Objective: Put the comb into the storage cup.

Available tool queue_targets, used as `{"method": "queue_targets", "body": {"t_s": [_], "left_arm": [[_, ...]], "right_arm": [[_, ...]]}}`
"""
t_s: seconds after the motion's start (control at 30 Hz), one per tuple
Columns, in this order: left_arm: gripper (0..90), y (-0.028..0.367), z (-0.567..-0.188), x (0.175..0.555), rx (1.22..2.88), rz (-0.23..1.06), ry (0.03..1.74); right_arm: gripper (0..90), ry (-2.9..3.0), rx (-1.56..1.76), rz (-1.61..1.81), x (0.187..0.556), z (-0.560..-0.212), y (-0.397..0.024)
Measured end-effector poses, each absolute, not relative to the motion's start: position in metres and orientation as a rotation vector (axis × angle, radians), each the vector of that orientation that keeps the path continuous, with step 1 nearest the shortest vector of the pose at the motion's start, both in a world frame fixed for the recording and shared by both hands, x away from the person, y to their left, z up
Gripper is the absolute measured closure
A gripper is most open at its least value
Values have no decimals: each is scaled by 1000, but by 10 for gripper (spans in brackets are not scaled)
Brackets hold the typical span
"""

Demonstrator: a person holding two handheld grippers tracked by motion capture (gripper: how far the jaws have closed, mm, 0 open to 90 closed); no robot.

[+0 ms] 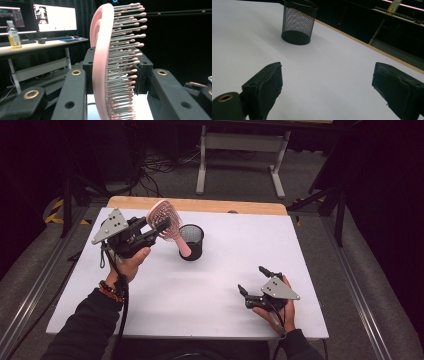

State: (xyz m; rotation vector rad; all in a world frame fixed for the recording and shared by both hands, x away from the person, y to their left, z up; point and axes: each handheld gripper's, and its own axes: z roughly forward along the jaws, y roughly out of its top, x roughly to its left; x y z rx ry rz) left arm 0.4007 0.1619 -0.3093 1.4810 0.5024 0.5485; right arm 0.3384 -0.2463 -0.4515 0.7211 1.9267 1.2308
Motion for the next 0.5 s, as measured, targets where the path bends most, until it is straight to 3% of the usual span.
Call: {"method": "queue_targets", "body": {"t_s": [0.5], "left_arm": [[637, 147, -294, 426, 1504, 573, 510]], "right_arm": [[105, 1933, 718, 1235, 339, -452, -246]]}}
